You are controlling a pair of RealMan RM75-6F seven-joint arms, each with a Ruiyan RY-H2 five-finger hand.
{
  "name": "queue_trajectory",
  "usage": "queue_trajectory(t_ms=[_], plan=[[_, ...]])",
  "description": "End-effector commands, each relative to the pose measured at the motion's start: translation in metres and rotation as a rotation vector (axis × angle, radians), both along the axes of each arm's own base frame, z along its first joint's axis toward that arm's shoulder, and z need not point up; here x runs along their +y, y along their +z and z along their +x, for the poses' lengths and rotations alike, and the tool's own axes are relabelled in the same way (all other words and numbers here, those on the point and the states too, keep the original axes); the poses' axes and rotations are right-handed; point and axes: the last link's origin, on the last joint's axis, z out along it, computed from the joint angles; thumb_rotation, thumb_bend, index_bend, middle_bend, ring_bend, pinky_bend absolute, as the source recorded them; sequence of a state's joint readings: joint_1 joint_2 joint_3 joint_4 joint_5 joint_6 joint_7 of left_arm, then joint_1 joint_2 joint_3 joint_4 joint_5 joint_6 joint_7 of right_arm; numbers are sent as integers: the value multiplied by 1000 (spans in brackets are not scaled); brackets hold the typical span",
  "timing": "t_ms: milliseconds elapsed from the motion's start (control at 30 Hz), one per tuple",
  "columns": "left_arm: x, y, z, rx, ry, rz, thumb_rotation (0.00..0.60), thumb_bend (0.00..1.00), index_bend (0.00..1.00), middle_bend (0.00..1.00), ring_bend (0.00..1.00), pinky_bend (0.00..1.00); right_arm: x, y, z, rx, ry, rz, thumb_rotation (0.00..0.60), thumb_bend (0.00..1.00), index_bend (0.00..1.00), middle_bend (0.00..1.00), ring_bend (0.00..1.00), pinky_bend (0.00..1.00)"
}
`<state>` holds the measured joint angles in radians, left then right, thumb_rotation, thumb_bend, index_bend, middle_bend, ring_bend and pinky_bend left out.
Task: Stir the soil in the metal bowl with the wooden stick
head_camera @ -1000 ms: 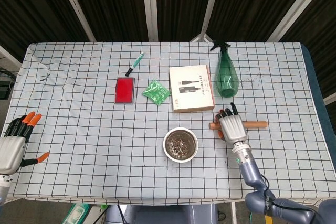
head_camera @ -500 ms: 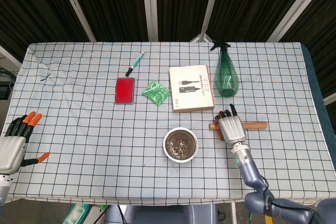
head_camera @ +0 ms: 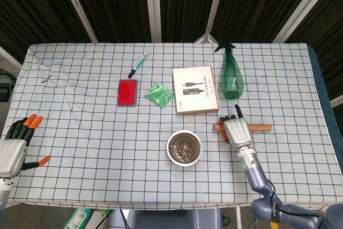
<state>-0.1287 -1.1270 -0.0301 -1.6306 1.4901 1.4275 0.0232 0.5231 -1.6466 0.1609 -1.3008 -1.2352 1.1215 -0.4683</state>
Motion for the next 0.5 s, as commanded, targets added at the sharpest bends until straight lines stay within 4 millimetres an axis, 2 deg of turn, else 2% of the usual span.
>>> queue_trajectory(t_ms=[33, 267, 500], plan=[[0, 0, 0, 0, 0, 0, 600, 64, 0, 0, 0, 0, 1, 3, 1, -5, 6, -5, 600, 505, 716, 519, 489, 0], [0, 0, 0, 0, 3, 1, 600, 64, 0, 0, 0, 0, 4, 9, 3, -27, 22, -10, 600, 505, 744, 548, 571, 0], [0, 0, 0, 1, 3, 3, 600, 64, 0, 0, 0, 0, 8, 15, 6, -42, 40, -14, 600, 506, 750, 552, 574, 0]])
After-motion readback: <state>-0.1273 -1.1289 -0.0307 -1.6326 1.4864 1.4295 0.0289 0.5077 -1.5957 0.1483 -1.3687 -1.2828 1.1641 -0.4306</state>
